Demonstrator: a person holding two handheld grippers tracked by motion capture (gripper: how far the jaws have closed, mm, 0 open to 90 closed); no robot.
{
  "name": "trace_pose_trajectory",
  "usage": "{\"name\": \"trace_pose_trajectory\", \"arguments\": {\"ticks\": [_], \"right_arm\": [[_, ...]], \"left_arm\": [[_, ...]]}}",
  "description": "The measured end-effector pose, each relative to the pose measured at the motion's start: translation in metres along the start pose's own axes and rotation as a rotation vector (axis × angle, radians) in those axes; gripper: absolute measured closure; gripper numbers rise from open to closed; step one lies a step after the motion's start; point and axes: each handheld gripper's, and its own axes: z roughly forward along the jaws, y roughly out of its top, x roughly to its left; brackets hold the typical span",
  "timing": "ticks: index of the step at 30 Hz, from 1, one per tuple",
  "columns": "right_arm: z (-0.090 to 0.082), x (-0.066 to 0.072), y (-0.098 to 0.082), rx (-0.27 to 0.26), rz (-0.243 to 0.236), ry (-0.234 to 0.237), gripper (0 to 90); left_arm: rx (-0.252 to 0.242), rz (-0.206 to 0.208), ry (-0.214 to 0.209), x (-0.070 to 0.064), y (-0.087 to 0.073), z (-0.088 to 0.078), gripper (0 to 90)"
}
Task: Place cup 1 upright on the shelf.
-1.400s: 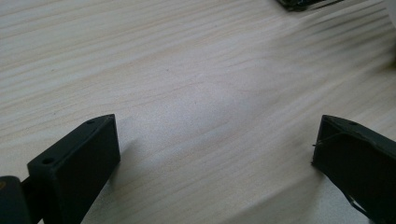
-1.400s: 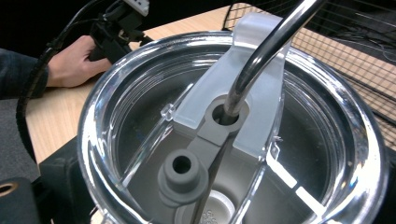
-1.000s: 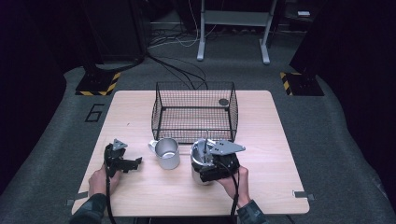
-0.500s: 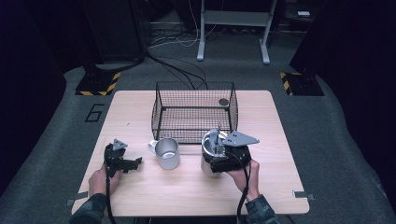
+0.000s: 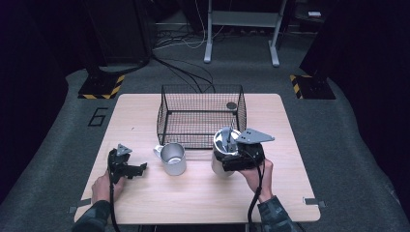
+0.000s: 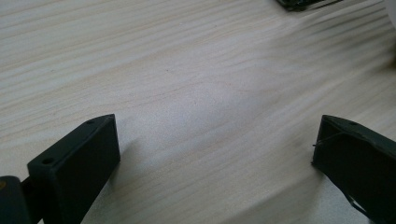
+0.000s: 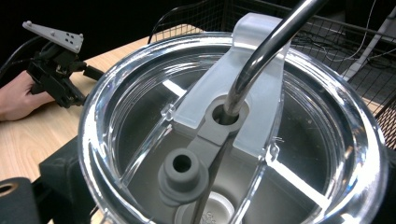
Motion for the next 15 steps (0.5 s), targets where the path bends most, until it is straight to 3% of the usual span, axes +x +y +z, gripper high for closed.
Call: {"name": "trace_pose_trajectory", "arguments": {"ticks": [15], "right_arm": [[-0.002, -0.011, 0.027, -0.017, -0.012, 0.011, 3.4]], "left_arm": [[0.001, 0.001, 0.000, 0.000, 0.000, 0.000, 0.4]]}}
